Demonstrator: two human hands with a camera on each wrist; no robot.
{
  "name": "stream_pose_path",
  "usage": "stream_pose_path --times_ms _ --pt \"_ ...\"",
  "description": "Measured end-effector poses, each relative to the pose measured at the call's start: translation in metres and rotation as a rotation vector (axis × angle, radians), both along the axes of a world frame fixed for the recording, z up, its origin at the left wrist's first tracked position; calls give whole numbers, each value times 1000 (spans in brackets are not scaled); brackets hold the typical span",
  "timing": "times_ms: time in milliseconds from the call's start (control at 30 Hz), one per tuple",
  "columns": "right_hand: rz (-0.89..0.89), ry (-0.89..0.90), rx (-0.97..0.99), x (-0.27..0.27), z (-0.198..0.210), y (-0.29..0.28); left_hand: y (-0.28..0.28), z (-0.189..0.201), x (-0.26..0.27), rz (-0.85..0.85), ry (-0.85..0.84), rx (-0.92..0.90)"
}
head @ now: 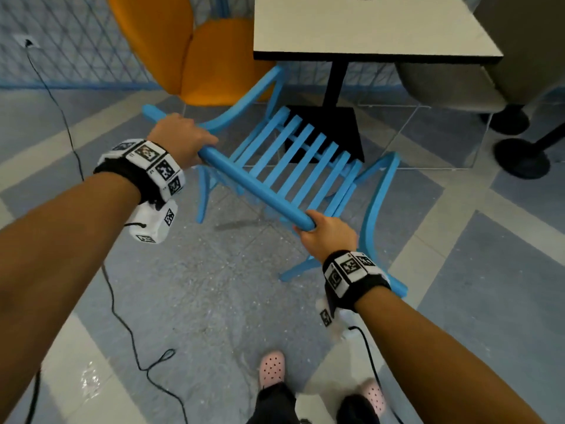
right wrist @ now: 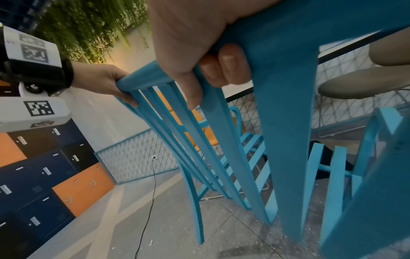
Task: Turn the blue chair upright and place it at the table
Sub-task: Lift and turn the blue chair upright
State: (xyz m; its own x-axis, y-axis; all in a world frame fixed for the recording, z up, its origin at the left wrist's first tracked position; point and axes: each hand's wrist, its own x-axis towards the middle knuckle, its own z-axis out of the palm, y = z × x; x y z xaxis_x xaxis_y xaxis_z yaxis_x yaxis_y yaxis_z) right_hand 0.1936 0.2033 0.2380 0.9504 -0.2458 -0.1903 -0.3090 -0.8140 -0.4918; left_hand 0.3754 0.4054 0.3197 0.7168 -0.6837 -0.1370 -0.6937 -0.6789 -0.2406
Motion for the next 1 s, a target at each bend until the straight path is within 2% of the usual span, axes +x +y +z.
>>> stream_pose_path --times_ms 200,433,567,633,667,833,900,1000 --pt "117 5 -104 19 -2 5 36 -24 8 42 32 44" --pt "305 127 -264 17 -7 -4 66 -67 -32 53 171 177" --pt "293 153 -268 21 -3 -28 42 -70 -38 99 180 114" --pt "291 177 -293 20 0 -38 33 -71 -40 99 153 138" --pt "334 202 -303 -5 0 -30 43 -75 -73 122 177 115" --pt "307 319 -386 19 0 -44 21 -88 -73 230 292 -140" --pt "260 324 -347 20 1 -52 9 -89 -78 233 266 -131" --pt "217 292 -326 -9 -4 -63 6 -97 -103 214 214 -130"
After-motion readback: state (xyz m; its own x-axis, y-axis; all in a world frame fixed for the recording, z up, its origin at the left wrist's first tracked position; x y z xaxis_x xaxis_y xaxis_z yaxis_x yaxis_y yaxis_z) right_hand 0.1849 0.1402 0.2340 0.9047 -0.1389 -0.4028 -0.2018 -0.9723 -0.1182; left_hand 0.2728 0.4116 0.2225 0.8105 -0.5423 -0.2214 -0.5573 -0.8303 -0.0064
